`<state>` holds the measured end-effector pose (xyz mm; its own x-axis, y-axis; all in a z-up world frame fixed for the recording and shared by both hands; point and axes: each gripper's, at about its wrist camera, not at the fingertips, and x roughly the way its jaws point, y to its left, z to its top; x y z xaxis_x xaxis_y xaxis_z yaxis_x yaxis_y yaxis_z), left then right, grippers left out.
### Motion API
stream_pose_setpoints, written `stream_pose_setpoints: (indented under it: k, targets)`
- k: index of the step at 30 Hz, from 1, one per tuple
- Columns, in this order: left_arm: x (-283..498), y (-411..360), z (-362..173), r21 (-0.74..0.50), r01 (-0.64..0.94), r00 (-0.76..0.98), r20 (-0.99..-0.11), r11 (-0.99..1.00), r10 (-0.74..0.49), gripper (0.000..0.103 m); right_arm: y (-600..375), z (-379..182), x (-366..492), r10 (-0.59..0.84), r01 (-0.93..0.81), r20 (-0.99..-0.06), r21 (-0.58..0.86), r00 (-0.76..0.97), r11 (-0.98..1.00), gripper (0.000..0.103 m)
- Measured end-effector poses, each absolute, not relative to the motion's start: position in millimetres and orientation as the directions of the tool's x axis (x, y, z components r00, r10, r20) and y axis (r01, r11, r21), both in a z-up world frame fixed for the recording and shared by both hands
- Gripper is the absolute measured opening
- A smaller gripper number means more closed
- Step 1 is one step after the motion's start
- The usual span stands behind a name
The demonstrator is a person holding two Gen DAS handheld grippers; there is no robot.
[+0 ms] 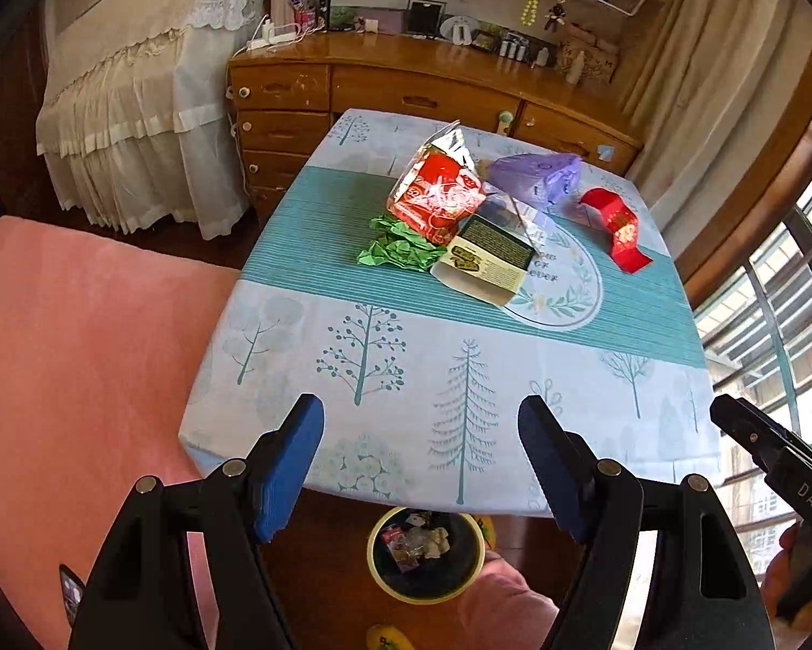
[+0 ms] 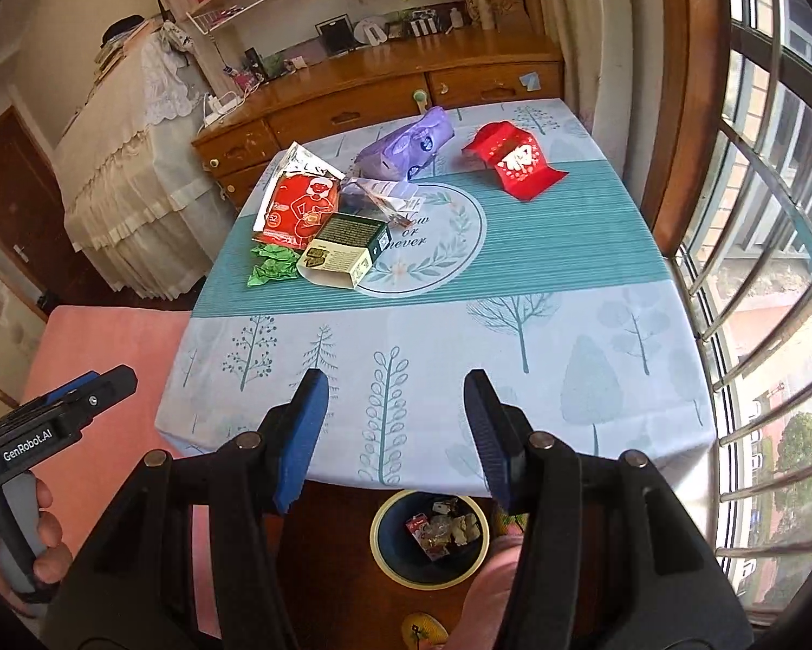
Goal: Collect trash
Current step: 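Raise both tools back up over the table, then grasp the green tea box with the right tool while the left tool grasps the green crumpled paper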
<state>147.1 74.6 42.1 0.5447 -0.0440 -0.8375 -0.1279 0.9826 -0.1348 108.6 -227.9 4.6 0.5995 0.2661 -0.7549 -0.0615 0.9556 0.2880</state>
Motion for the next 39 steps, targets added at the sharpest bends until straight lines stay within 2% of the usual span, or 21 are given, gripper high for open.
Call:
stream_pose_setpoints:
  k: [6,13,16,18,20,21,25,33,39]
  targets:
    - [230,82,13,-0.133,-0.25,0.485,-0.874,0.959,0.005,0.069,-212,-26,217,0.37,-0.177,-0.792,0.326,0.485,0.929,0.049]
    - [291,92,-17,-0.157,-0.399,0.44,-0.897,0.903,0.039,0.069,-181,-79,336,0.443,-0.213,-0.847,0.394,0.293,0.894,0.05]
    - [300,94,-29,-0.138,-0.435,0.409,-0.91,0.89,0.059,0.069,-170,-105,369,0.457,-0.174,-0.858,0.426,0.235,0.888,0.062]
    - [300,96,-36,-0.129,-0.454,0.393,-0.917,0.882,0.068,0.069,-162,-119,385,0.469,-0.147,-0.861,0.447,0.199,0.883,0.065]
    - [299,99,-42,-0.127,-0.47,0.383,-0.921,0.873,0.073,0.069,-153,-132,399,0.469,-0.128,-0.866,0.452,0.175,0.883,0.073]
    - [300,101,-44,-0.127,-0.475,0.379,-0.923,0.871,0.072,0.069,-148,-137,406,0.464,-0.12,-0.87,0.449,0.167,0.886,0.077]
    - [302,110,-50,-0.129,-0.476,0.376,-0.924,0.87,0.068,0.069,-133,-152,425,0.435,-0.044,-0.886,0.434,0.16,0.9,0.082]
    - [317,136,-56,-0.167,-0.397,0.394,-0.919,0.902,0.003,0.069,-111,-177,453,0.371,0.189,-0.917,0.394,0.147,0.9,0.083]
    - [326,155,-56,-0.17,-0.325,0.403,-0.915,0.93,-0.027,0.069,-87,-188,461,0.298,0.248,-0.939,0.334,0.174,0.909,0.084]
